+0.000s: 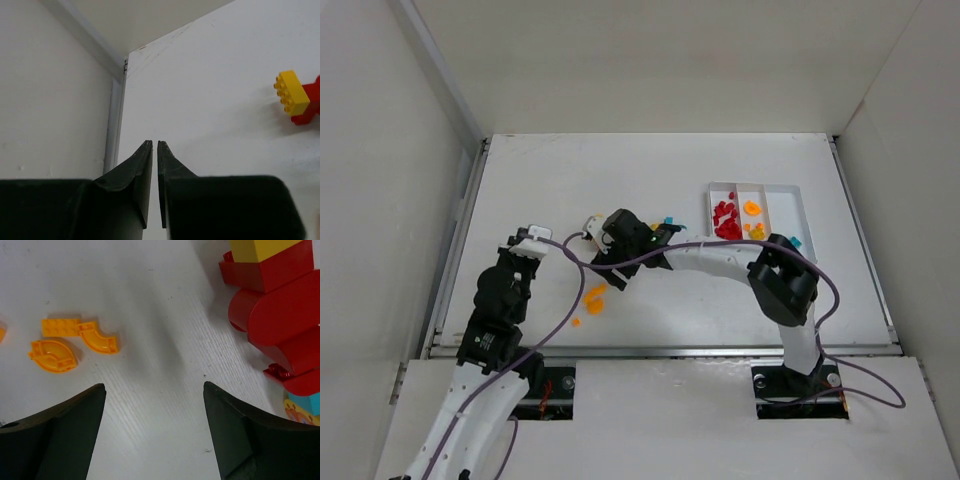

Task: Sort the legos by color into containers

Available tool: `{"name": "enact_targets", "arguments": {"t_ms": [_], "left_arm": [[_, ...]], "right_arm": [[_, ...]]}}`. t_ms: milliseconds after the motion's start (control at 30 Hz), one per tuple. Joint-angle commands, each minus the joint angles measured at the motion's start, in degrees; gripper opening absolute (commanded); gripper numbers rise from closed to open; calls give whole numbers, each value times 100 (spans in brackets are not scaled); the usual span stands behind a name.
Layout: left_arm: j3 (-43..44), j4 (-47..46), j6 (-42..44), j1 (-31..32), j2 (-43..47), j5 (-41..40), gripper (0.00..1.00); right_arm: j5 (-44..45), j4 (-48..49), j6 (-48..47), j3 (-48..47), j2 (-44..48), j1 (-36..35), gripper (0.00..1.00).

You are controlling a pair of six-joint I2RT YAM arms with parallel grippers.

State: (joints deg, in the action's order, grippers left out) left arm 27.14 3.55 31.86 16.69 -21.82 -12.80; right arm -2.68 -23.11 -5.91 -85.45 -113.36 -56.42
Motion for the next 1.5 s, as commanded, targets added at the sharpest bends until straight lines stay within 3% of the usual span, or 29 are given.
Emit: {"name": "enact_targets", "arguments": {"t_ms": [0,100,300,500,567,633,700,967,1100,1300,1333,1400,1467], "left_arm": [[-15,-162,-1031,247,239,-1461,8],[-129,-231,-1138,300,406,-1857,20],[-182,-355,-1138,300,539,-2078,36],[-182,-355,-1138,352,539,-2139,39],[-182,-355,-1138,353,539,-2139,39],[-182,-355,-1138,353,539,-2139,39],[-182,-355,-1138,353,539,-2139,39],[-182,-355,-1085,353,487,-2034,39],[-182,-355,-1085,353,486,-2034,39],[-235,-355,-1032,353,486,-2034,39],[-235,-355,-1032,353,486,-1982,39],[-235,-303,-1032,353,486,-1981,39],[-235,-302,-1032,405,486,-1850,39]], "right_arm": [[-277,378,-779,-358,-158,-140,84],[-277,378,-990,-472,-388,-272,83],[-339,500,-1104,-473,-617,-387,80],[-339,562,-1211,-542,-889,-580,79],[-278,615,-1211,-595,-889,-580,74],[-225,615,-1211,-596,-960,-580,59],[-224,554,-1281,-596,-1021,-580,53],[-295,282,-1685,-771,-1267,-580,54],[-434,149,-1685,-912,-1382,-580,37],[-506,97,-1632,-719,-1321,-580,22],[-506,97,-1632,-658,-1320,-580,9],[-435,97,-1484,-596,-1180,-580,0],[-435,97,-1299,-534,-1057,-580,0]]}}
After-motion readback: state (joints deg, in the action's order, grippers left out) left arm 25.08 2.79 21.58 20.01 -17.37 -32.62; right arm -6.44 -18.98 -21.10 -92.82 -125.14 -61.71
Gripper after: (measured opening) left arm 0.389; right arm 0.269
